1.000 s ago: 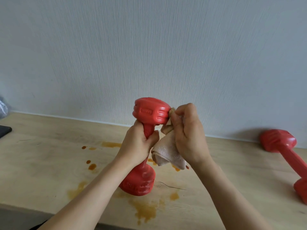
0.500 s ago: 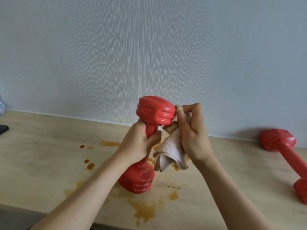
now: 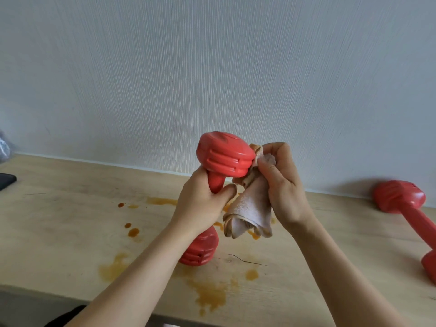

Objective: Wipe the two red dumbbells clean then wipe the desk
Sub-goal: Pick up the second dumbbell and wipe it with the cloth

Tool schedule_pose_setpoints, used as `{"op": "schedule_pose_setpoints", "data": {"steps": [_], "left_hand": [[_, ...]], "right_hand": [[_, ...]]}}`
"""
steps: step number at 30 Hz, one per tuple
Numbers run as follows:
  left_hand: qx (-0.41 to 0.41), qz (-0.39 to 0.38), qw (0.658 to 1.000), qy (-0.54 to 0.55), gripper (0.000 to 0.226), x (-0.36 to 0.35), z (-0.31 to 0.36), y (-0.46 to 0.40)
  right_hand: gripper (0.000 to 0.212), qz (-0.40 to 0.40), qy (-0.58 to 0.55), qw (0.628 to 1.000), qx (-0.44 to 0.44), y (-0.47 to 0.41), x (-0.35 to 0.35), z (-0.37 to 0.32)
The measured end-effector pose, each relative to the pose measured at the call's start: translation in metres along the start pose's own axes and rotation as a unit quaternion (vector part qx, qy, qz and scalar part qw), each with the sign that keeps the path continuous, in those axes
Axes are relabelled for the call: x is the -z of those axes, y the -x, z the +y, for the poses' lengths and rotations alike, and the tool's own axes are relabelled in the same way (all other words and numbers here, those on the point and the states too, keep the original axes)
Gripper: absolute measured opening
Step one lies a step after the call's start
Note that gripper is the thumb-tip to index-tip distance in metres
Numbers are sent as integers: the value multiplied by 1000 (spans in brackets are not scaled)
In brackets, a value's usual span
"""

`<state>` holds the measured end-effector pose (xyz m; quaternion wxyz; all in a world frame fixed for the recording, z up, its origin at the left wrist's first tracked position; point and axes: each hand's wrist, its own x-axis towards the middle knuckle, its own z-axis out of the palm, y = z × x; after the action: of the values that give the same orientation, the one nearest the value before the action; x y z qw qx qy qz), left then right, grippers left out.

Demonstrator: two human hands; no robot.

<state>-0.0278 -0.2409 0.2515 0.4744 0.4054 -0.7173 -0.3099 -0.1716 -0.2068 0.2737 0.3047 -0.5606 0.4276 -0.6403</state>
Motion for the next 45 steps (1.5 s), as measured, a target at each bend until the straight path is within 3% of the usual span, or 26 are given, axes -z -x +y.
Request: {"op": "schedule_pose_setpoints", "data": {"steps": [4, 8, 14, 21, 29, 36, 41, 45], "left_hand": [[7, 51, 999, -17, 30, -3, -4, -6], [5, 74, 996, -55, 29, -7, -4, -7], [-15, 81, 994, -75, 32, -11, 3, 0], [-50, 89, 989, -106, 27, -13, 5, -3], [-35, 83, 991, -98, 33, -20, -1, -6], [-41, 91, 990, -96, 30, -14, 7, -3], [-28, 73, 994, -73, 25, -14, 9, 1], [-19, 75, 993, -85, 26, -12, 8, -1]], "right_hand": [[8, 4, 138, 984, 112, 13, -9, -13], [8, 18, 293, 928, 231, 24, -15, -25], [10, 85, 335, 925, 156, 16, 0, -23], [18, 78, 380, 894, 224, 25, -19, -37], [15, 93, 309, 939, 119, 15, -2, -24], [17, 78, 321, 930, 162, 19, -10, -30], [19, 74, 260, 961, 61, 11, 5, -19], [17, 66, 280, 948, 135, 17, -4, -26]]}}
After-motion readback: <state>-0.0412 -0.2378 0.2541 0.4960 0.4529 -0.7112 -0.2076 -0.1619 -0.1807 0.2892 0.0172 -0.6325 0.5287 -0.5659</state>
